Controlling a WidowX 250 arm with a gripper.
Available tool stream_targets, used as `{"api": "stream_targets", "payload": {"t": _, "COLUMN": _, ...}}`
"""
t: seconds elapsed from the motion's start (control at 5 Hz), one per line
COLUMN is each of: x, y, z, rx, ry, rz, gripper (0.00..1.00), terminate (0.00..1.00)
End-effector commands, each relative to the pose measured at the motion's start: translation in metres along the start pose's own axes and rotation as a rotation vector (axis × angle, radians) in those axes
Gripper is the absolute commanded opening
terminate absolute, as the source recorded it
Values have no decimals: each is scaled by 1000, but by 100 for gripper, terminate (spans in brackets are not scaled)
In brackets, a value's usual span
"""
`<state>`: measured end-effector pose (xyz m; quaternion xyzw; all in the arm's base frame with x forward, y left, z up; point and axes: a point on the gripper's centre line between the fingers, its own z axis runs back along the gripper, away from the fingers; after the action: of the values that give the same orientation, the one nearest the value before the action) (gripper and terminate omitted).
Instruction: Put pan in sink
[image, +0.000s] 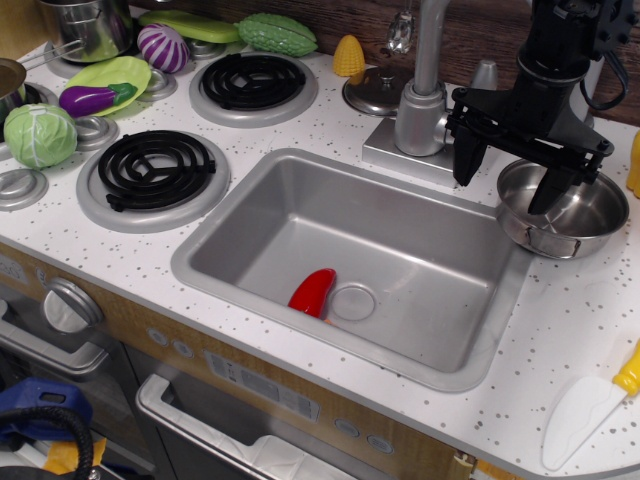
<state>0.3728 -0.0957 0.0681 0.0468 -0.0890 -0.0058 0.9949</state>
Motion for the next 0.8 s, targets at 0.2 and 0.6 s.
{"api": "stream_targets", "payload": {"t": 0.2, "x": 11, "y": 0, "z": 2, "rx": 33, "ry": -10, "rz": 83, "gripper": 100, "terminate": 0}}
{"api": "stream_targets", "payload": {"t": 0.6, "x": 37, "y": 3, "z": -13, "rx": 17, "ry": -101, "rz": 202, "gripper": 100, "terminate": 0}}
